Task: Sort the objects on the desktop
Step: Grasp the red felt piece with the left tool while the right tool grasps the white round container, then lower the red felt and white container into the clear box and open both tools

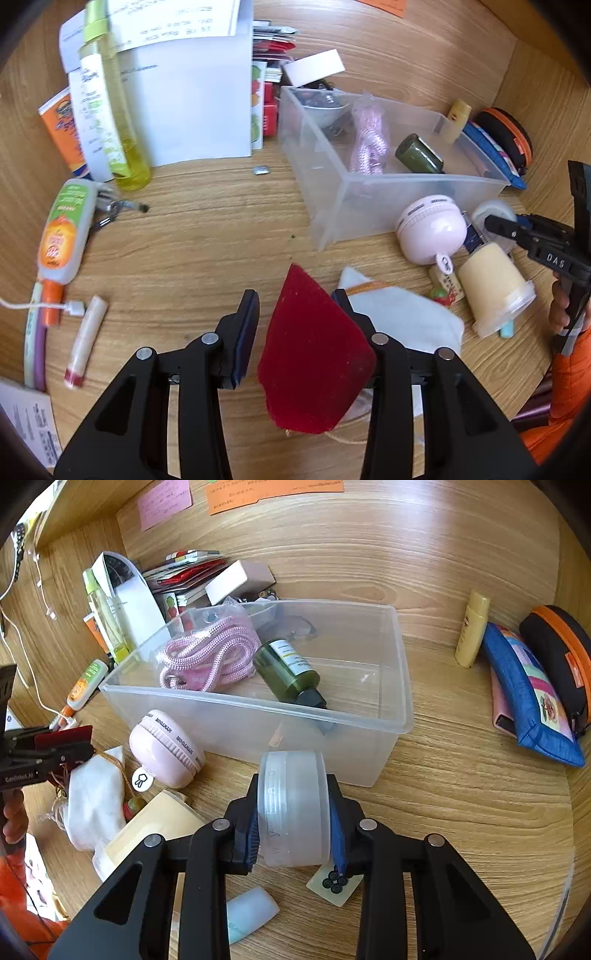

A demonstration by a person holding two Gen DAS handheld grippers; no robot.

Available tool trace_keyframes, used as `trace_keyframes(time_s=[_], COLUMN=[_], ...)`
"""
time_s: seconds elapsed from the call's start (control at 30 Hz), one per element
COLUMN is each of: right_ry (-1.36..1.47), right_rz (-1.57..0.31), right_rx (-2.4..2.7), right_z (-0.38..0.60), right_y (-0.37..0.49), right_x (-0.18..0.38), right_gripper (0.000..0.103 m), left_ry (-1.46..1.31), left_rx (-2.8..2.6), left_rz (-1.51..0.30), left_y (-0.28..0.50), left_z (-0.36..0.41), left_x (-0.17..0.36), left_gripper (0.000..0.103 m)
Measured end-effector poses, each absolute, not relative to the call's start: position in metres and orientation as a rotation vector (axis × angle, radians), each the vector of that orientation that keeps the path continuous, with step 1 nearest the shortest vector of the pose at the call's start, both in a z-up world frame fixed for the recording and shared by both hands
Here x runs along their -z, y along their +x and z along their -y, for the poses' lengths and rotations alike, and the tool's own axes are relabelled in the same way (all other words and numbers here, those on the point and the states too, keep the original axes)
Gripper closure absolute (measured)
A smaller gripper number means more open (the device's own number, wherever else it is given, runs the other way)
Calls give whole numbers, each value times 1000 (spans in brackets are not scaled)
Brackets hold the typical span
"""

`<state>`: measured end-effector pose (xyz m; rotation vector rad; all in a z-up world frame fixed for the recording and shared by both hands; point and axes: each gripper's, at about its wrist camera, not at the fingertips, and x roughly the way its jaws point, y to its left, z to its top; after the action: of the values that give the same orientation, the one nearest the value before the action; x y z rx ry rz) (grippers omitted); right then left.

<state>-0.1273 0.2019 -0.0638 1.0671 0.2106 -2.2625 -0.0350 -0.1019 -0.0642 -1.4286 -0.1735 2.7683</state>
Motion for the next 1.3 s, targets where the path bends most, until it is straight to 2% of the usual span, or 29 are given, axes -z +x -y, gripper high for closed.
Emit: trace_keyframes(time_s=[0.07,0.1,0.13,0.23,0.7,1.0,1.13,1.3], right_ry=[1063,1059,1059,1051,924,892,860,813], right_rz=[-206,-202,-198,-185,-136,-122,-111,-106], right_rx=[2276,2285,2285,2297,2358,2366,2368,2375], right_z=[-202,-203,-204,-206,-219,-220,-221,-219], right_y=[-128,-128,-128,-127,-120,-118,-120,-121], right_x=[63,63,62,59,22,16,7,-7], right_gripper=[76,76,76,76,76,76,76,76], left_ry=[-1425,-1421,-1410,-1354,-1194,-1222,-1164,-1081], left_rx=[-2793,-2803,-2817,-2869,-2913,-2926,-2947,-2994], left_rz=[183,189,195,222,285,320,378,347], left_y=[-31,-28,-28,-23,-24,-24,-21,-23], left_z=[104,106,107,112,117,129,143,145], left_x=[63,61,58,46,10,13,-3,-27], left_gripper=[78,88,93,96,96,96,96,97])
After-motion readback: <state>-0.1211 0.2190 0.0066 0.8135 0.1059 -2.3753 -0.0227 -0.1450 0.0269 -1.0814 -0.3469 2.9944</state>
